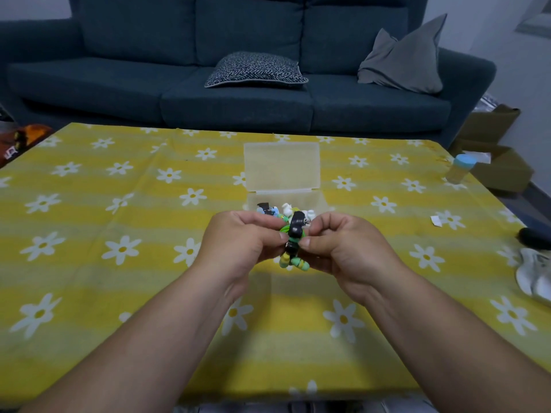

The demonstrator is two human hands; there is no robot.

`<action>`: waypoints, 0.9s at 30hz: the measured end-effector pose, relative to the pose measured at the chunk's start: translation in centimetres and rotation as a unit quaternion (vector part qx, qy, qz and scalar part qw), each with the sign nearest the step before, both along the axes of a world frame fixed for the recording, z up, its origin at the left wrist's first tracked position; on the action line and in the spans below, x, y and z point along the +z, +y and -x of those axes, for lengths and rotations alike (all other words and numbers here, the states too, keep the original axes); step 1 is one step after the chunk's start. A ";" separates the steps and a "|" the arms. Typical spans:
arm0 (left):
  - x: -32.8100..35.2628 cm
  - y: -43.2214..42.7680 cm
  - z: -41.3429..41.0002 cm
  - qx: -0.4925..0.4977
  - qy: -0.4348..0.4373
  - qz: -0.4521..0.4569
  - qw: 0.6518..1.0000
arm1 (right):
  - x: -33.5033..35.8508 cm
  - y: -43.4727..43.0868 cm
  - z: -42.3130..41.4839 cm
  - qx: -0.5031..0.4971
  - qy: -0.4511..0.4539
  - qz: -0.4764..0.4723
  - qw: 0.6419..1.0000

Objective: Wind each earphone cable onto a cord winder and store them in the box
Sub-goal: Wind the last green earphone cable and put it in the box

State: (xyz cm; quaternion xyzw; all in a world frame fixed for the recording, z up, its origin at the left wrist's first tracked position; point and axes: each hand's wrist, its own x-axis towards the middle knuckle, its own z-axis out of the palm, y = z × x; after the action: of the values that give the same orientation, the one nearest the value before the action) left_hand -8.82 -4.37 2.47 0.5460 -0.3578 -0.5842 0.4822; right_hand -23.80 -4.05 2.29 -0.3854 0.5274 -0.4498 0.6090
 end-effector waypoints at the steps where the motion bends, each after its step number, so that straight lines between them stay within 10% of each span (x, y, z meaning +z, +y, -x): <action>1: -0.3 0.0 0.1 0.005 0.001 -0.020 1.000 | -0.3 0.0 0.0 -0.001 0.001 -0.014 1.000; 13: -1.9 -2.3 0.8 0.009 0.021 -0.111 0.994 | -1.0 -2.2 0.0 0.026 -0.052 -0.094 0.994; 18: -2.6 -4.3 1.8 0.049 0.013 -0.058 0.997 | -1.6 -4.9 0.0 -0.022 0.117 0.003 0.993; 22: -2.7 -6.3 0.8 0.126 -0.075 0.012 0.989 | -2.3 -8.3 1.5 -0.108 0.414 0.102 0.898; 27: -3.1 -7.7 -0.9 0.141 -0.129 0.034 0.981 | -3.7 -10.2 1.6 -0.082 0.550 0.128 0.821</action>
State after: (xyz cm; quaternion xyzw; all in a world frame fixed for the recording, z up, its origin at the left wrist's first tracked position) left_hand -7.93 -12.11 -0.67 0.6454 -0.3560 -0.4220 0.5278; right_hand -25.36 -14.21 -1.44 -0.5985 0.7424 -0.2743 0.1238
